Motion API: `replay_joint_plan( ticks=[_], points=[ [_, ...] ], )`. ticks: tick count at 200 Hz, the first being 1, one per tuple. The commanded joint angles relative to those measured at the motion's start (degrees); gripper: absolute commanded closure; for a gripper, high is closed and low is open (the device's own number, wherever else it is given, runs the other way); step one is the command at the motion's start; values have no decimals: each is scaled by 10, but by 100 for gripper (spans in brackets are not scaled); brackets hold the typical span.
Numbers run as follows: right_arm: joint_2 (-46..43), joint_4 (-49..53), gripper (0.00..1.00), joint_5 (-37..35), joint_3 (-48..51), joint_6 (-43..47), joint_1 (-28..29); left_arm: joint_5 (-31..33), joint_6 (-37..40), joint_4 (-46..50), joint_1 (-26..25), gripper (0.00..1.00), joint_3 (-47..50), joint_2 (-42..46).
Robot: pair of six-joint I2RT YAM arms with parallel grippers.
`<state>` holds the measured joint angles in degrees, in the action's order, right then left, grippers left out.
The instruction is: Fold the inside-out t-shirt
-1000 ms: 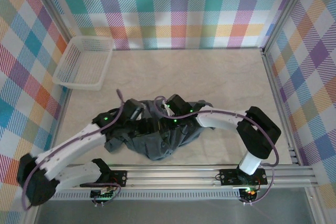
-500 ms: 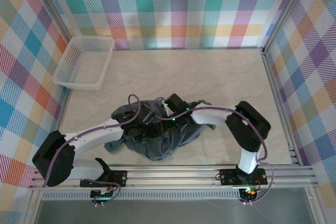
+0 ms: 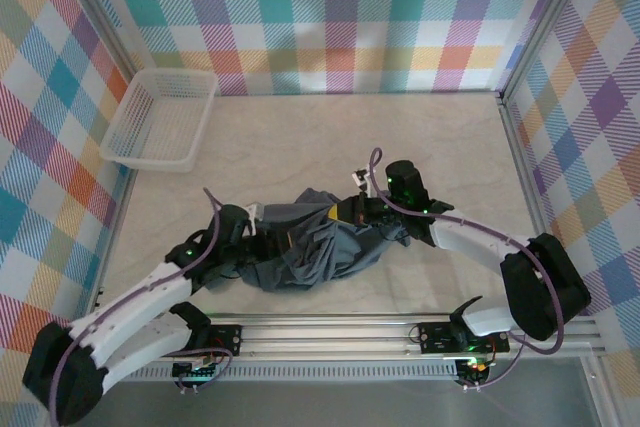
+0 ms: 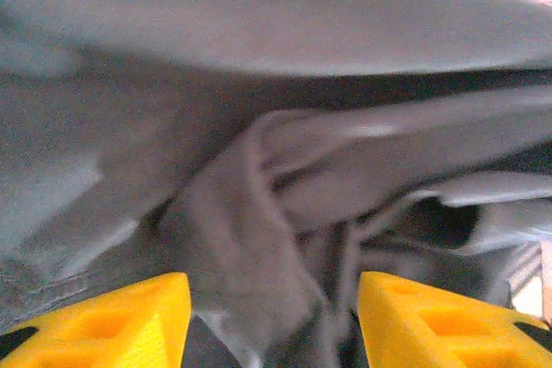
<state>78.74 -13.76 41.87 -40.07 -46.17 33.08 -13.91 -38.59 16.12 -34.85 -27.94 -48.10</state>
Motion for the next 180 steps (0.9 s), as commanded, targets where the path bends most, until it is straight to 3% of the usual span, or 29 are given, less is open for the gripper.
replay_joint_plan(
  ticks=[1,28,48,98,134,169,180],
  points=[
    [-10,-73,100,81,-2,-17,3,-1,98,55,-19,47,-56,29],
    [-12,-56,100,84,-16,-8,3,-3,166,41,-86,65,-122,-39],
    [-13,-30,100,83,-31,4,3,10,170,17,-87,68,-141,-105],
    [-13,-16,100,89,-43,8,3,57,217,-25,-87,62,-127,-139],
    [-6,-11,100,94,-53,9,4,-52,231,-69,-87,60,-118,-156],
    [2,-21,100,96,-54,1,5,-44,225,-79,-88,57,-136,-189],
    [1,-13,100,92,-53,3,4,-41,220,-87,-87,67,-136,-181]
  ],
)
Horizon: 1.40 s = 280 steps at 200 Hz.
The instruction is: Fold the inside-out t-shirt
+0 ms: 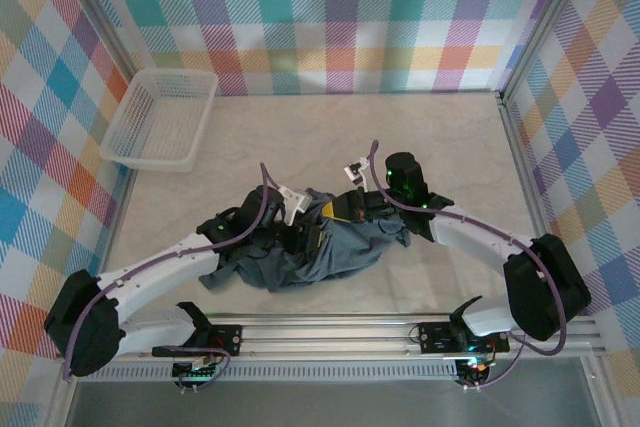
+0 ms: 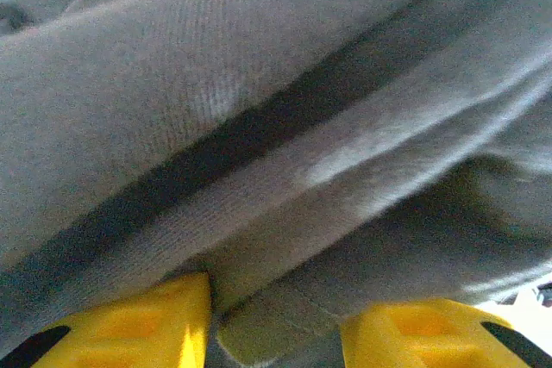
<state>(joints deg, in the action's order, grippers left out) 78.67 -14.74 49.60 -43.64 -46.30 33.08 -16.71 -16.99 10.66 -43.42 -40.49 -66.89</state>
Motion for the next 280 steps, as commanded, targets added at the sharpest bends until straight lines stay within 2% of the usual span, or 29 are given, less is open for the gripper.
replay_joint_plan(
  ticks=[1,25,44,58,74,92,103,111,125,136,152,168,184,210,218,236,247,268,280],
  points=[
    [2,-1,100,13,-17,5,5,-13,4,-34,-2,67,-11,8],
    [5,78,100,-57,-24,32,-1,10,-26,-17,-1,100,-20,42],
    [29,155,100,-137,-36,87,-17,23,-84,46,-2,100,-58,72],
    [72,175,100,-190,-52,137,-28,-24,-122,83,-1,100,-86,79],
    [127,222,97,-166,-120,187,-30,-60,-151,136,-1,100,-128,59],
    [121,219,78,-127,-151,186,-31,-66,-169,209,2,100,-172,28],
    [86,213,65,-147,-136,181,-30,-71,-173,218,3,100,-181,17],
    [51,215,61,-175,-116,177,-30,-73,-177,210,4,100,-178,16],
    [-28,203,60,-227,-57,168,-21,-72,-185,190,5,100,-174,15],
    [-101,190,64,-287,-2,162,3,-74,-189,179,8,100,-175,13],
    [-194,156,71,-375,66,165,72,-79,-193,173,10,100,-181,4],
    [-233,109,73,-431,105,182,146,-89,-201,162,11,100,-187,-8],
    [-229,60,73,-449,121,194,178,-101,-209,151,11,100,-193,-15],
    [-183,-21,72,-446,132,230,185,-97,-216,150,13,100,-197,-12],
    [-166,-27,66,-435,125,253,186,-95,-218,150,15,100,-198,-8],
    [-137,-18,42,-464,111,286,190,-99,-222,146,15,100,-196,0],
    [-128,-36,37,-482,111,297,190,-104,-226,142,16,100,-195,3],
    [-101,-69,37,-469,102,311,190,-108,-234,141,16,100,-200,5],
    [-81,-65,50,-447,90,314,190,-108,-240,141,16,100,-203,5]
  ],
)
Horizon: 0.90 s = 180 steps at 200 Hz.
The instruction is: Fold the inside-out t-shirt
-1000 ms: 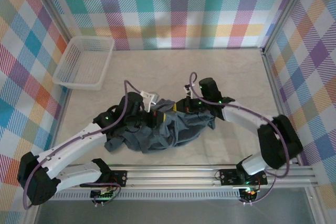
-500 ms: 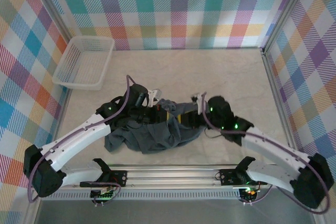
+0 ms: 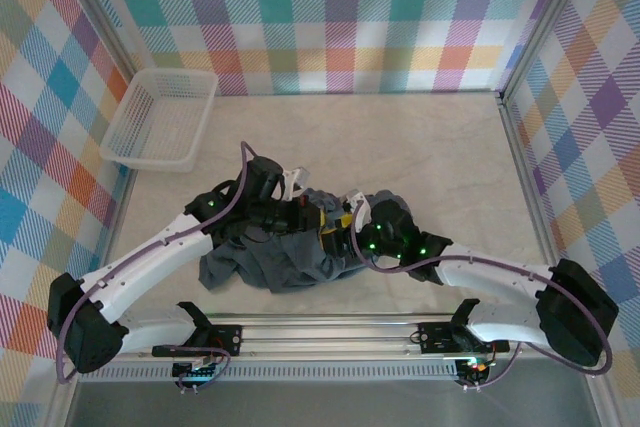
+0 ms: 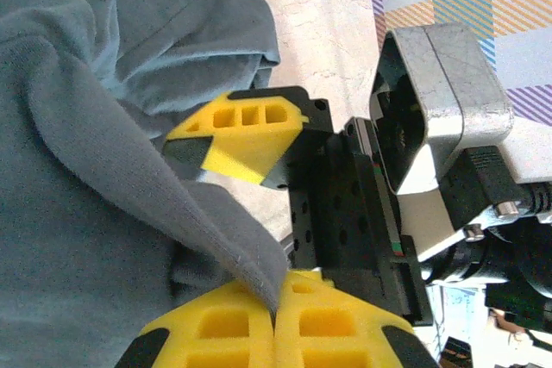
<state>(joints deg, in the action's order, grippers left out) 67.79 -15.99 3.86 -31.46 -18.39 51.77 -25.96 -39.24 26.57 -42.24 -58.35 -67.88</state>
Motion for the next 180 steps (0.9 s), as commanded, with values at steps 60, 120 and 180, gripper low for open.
replay_joint_plan(
  ticks=[60,120,180],
  points=[
    [-12,-81,100,276,-34,-69,-5,39,84,93,119,100,-36,15],
    [6,-246,100,355,8,-231,-107,49,154,102,134,69,-30,55],
    [13,-224,100,360,2,-226,-137,-19,59,-26,84,66,110,152]
  ],
)
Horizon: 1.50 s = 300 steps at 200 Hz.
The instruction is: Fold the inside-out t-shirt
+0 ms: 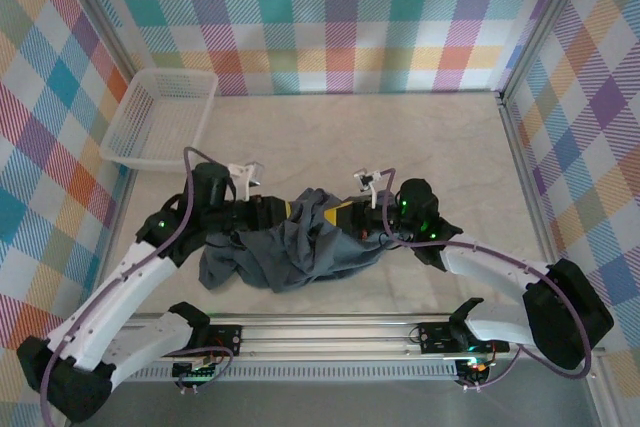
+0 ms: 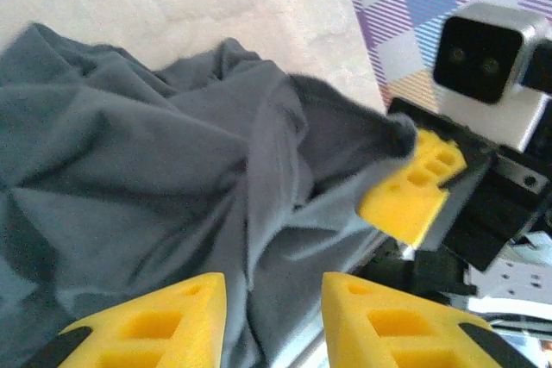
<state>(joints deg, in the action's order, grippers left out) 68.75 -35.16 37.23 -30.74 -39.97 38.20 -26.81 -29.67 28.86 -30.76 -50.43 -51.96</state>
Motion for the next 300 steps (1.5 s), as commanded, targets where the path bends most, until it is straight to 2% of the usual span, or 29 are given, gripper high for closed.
replay_joint_plan(
  ticks=[1,16,43,57,84,120,149,177,205,216,231,253,265,291,300],
  points=[
    [3,-33,100,27,-5,-10,-2,-7,-38,-47,-31,66,31,-8],
    [7,-29,100,34,-9,-10,-1,20,-42,-45,-35,67,31,-30],
    [10,-21,100,40,-10,-13,-1,-29,-84,-173,-35,67,40,-65],
    [7,-18,100,40,-9,-14,-1,-20,-80,-170,-35,67,24,-85],
    [4,-14,100,33,-8,-14,-2,-43,-81,-188,-35,68,17,-108],
    [5,10,100,26,-8,-12,-2,-29,-78,-173,-35,88,17,-98],
    [9,11,100,18,-6,-12,-1,-26,-78,-169,-35,100,22,-79],
    [5,9,100,0,3,-13,-8,-31,-78,-157,-34,100,7,-67],
    [3,-6,100,11,48,-13,-52,-45,-92,-154,-10,100,-37,-41],
    [8,-48,100,29,66,-27,-66,-71,-112,-153,4,100,-54,-57],
    [8,-54,100,41,77,-31,-68,-102,-123,-160,6,100,-57,-96],
    [-9,-37,99,36,94,-31,-67,-99,-127,-182,5,100,-18,-124],
    [-29,-18,93,26,101,-30,-68,-102,-128,-195,4,100,1,-133],
    [-104,111,59,-10,89,19,-64,-111,-126,-218,-15,100,16,-156],
    [-133,178,54,-41,74,63,-53,-111,-125,-218,-21,100,15,-164]
  ],
)
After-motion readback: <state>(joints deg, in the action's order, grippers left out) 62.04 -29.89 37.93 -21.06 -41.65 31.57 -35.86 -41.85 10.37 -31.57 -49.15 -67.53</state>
